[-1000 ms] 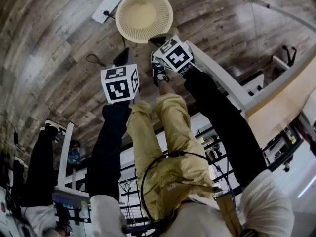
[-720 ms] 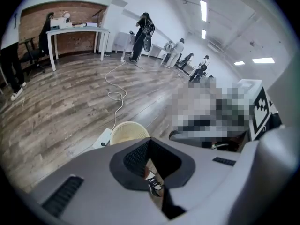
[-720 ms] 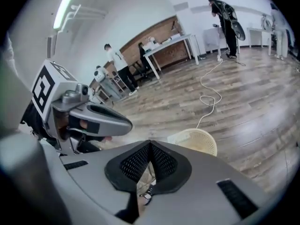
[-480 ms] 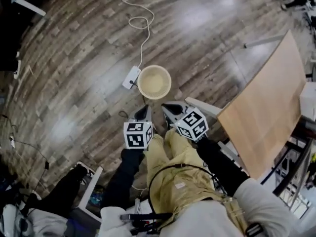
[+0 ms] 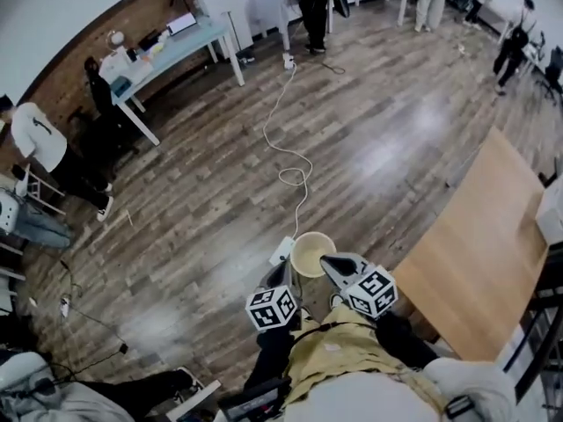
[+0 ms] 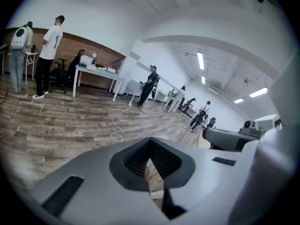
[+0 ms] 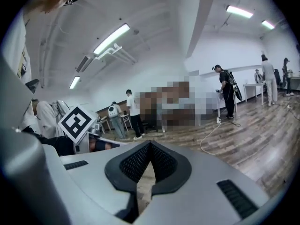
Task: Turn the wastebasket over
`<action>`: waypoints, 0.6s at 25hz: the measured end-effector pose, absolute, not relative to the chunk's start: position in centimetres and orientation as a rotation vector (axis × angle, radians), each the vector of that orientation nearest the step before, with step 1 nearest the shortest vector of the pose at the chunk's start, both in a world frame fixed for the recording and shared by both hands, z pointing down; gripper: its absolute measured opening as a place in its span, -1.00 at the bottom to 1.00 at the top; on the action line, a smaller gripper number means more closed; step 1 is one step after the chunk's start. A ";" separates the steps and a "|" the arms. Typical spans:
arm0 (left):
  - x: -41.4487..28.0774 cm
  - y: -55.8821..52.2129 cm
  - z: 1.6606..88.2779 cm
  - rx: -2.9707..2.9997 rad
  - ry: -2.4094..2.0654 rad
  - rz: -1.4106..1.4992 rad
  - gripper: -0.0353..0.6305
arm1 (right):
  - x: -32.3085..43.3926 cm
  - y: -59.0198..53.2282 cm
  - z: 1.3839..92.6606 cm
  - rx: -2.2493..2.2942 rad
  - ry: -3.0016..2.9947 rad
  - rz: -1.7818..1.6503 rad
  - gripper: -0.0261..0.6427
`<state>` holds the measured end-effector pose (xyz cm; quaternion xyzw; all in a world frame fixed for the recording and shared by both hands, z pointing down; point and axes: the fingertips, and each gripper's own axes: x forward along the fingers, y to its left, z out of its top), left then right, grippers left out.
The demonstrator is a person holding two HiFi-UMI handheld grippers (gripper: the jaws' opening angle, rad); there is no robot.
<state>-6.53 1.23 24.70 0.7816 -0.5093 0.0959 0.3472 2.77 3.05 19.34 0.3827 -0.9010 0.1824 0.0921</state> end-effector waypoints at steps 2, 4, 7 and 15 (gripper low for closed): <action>-6.5 0.7 22.0 2.085 -1.352 0.214 -0.90 | 2.6 2.9 16.4 1.165 -2.732 0.470 -0.86; -6.0 0.3 19.5 2.139 -1.371 0.187 -0.90 | 2.4 2.7 13.8 1.177 -2.778 0.399 -0.86; -5.1 -0.6 15.9 2.210 -1.391 0.150 -0.90 | 2.1 1.8 10.4 1.189 -2.833 0.311 -0.86; -3.7 -0.9 12.2 2.294 -1.420 0.125 -0.90 | 1.5 0.8 6.7 1.194 -2.895 0.238 -0.86</action>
